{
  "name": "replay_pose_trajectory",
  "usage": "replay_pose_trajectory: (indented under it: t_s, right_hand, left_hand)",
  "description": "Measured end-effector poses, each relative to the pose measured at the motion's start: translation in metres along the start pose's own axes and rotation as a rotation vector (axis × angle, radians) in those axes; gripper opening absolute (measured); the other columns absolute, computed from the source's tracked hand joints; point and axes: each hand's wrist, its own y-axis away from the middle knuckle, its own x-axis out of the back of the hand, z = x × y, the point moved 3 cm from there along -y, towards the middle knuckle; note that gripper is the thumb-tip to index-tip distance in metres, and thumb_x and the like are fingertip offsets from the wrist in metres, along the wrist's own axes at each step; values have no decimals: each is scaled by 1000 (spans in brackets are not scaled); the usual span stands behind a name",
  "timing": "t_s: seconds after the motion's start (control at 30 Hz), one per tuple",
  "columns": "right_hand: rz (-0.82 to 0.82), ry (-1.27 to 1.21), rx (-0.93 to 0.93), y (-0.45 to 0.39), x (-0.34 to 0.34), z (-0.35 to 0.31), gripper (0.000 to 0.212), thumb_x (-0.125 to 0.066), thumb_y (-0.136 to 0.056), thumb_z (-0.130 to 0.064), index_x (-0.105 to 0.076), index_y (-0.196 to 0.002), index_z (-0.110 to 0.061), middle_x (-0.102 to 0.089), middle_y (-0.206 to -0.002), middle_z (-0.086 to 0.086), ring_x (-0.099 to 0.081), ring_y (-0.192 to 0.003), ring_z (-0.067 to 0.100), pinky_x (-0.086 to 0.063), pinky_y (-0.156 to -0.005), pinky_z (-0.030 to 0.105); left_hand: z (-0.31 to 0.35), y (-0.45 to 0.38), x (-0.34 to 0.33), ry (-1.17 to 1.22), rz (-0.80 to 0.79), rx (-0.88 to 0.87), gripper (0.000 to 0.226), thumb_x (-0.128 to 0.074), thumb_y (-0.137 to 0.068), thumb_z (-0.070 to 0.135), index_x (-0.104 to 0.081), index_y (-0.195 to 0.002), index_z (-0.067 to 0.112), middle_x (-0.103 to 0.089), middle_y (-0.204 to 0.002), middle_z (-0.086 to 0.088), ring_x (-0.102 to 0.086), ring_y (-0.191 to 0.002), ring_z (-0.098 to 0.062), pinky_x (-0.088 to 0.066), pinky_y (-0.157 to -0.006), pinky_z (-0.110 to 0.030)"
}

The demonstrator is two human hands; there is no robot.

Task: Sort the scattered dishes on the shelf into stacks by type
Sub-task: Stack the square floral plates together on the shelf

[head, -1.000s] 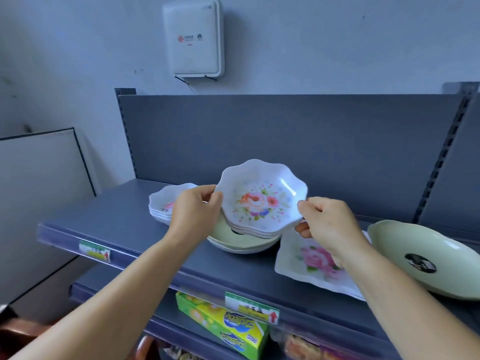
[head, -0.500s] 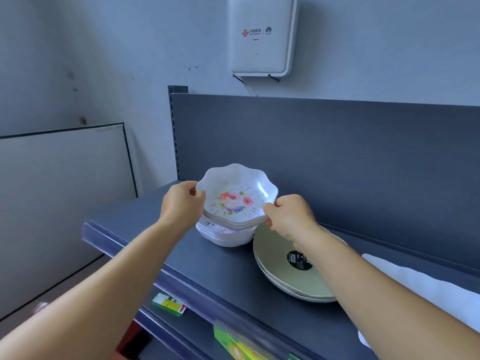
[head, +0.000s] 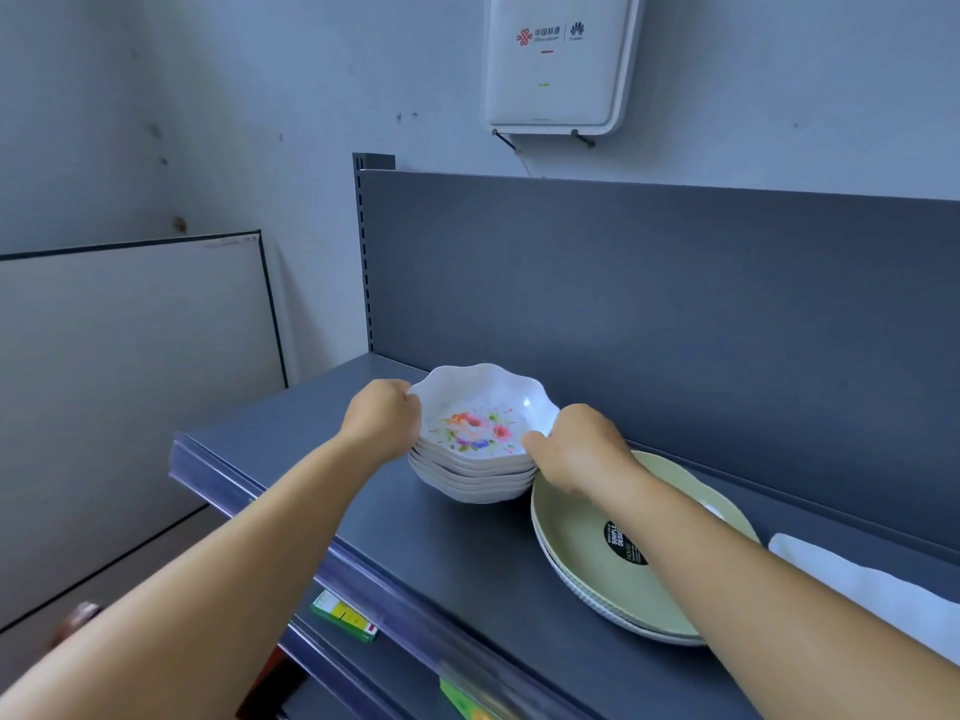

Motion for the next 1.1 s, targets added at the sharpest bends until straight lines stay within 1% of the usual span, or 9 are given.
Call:
replay_pose_trajectory:
  t_s: [0.1,0.23,0.4,0.63,0.73,0.83,0.93,1.03,1.1]
  right_hand:
    - [37,35,19,5,-1,-2,40,-45,-94,-19,-27,-59,-12,-34,-59,1,-31,-53,18,-21,-45,29]
    - [39,60,46,6,-2,-3,36,-42,-97,-22,-31,-63,-13,-41,-71,1,-43,-76,26,-26,-48,29]
    - [93,41,103,4,-4,3,37,-42,-95,-25,-26,-63,-15,-40,-80,3,-40,-75,27,-22,-48,30]
    - [49,126,169,11,-9,6,39,-37,-97,-33,-34,-60,-20,-43,-100,5,-42,-102,28,-40,-81,34]
    - [-15,184,178,16,-7,7,29,-35,-98,-36,-55,-87,-18,-47,-121,7,-38,-118,29,-39,-94,36]
    - [-29,255,215,25,-7,8,27,-33,-98,-36,-52,-107,-19,-44,-134,5,-34,-124,27,-35,-99,37]
    - [-28,316,262,36,-7,8,45,-33,-98,-39,-40,-139,-21,-37,-147,2,-30,-132,27,-28,-106,38]
    - [3,323,299,52,-3,10,47,-35,-99,-41,-38,-140,-20,-38,-147,0,-30,-133,26,-25,-108,38]
    - [21,324,305,65,2,16,46,-35,-99,-42,-40,-138,-19,-40,-144,0,-31,-133,25,-25,-108,37]
  left_hand:
    - [-1,1,1,-25,-10,4,31,-34,-87,2,-28,-60,13,-29,-57,-1,-21,-52,-21,-17,-46,-23]
    - [-4,3,3,-39,16,13,32,-38,-83,1,-21,-60,15,-22,-58,-1,-16,-54,-21,-14,-48,-23]
    - [-6,8,6,-60,34,12,32,-41,-82,1,-21,-60,14,-22,-57,-2,-15,-53,-21,-14,-47,-22]
    - [-4,11,2,-155,20,-1,30,-37,-89,6,-30,-60,9,-36,-63,-4,-27,-53,-18,-23,-47,-25]
    - [-3,12,3,-233,13,-22,31,-36,-92,10,-35,-61,8,-45,-77,-10,-34,-57,-20,-25,-48,-26]
    - [1,20,5,-326,19,-72,34,-34,-96,16,-35,-63,10,-44,-91,-11,-42,-74,-27,-30,-55,-28]
    - [10,37,7,-454,8,-134,36,-33,-98,20,-34,-63,12,-40,-95,-8,-38,-89,-27,-35,-72,-33]
    - [26,60,6,-553,1,-257,34,-33,-100,26,-39,-71,10,-45,-103,-8,-36,-95,-23,-39,-75,-34]
    - [36,75,1,-587,-21,-344,29,-35,-100,29,-52,-90,8,-50,-120,-7,-41,-109,-24,-43,-80,-35]
